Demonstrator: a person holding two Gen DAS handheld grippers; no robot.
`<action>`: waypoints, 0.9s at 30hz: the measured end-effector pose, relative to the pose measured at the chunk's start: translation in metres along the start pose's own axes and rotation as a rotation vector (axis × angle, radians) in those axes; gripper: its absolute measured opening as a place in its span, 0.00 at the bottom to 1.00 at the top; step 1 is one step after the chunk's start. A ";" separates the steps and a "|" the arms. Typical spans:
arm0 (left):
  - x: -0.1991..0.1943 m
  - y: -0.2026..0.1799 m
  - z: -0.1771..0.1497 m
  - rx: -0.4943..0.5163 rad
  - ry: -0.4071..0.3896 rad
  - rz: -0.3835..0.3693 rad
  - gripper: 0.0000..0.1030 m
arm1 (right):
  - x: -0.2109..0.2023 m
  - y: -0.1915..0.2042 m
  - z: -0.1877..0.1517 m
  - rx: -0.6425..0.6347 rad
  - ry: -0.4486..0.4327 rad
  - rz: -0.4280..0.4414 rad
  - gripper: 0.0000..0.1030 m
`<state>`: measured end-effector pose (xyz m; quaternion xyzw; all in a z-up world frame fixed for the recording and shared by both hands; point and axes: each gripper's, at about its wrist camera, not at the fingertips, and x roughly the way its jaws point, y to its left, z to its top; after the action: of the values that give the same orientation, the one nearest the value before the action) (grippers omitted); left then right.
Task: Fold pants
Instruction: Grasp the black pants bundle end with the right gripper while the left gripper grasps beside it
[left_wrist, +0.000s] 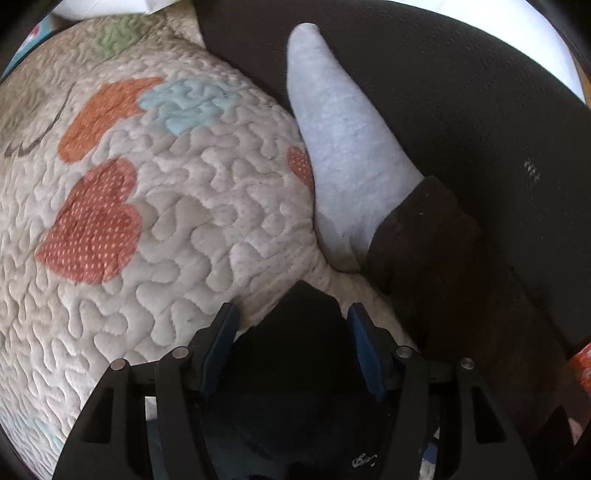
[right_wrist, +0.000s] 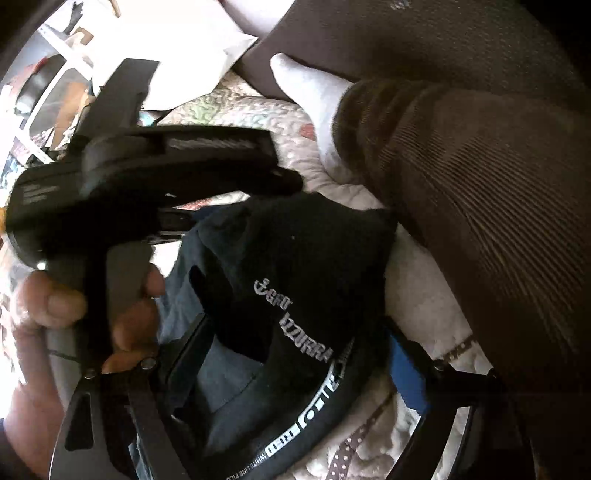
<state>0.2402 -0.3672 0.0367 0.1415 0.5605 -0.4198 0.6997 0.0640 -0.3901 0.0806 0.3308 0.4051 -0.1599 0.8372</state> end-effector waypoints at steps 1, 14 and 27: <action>-0.001 -0.001 0.001 -0.002 0.001 0.007 0.46 | 0.000 -0.001 0.001 0.006 0.003 0.012 0.88; -0.066 0.011 -0.025 -0.041 -0.136 0.039 0.18 | -0.019 0.012 0.013 -0.077 -0.011 0.107 0.22; -0.132 0.047 -0.070 -0.172 -0.249 0.028 0.18 | -0.059 0.061 -0.014 -0.301 -0.070 0.207 0.21</action>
<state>0.2263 -0.2351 0.1199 0.0358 0.5013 -0.3748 0.7791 0.0519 -0.3356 0.1468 0.2358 0.3591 -0.0220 0.9028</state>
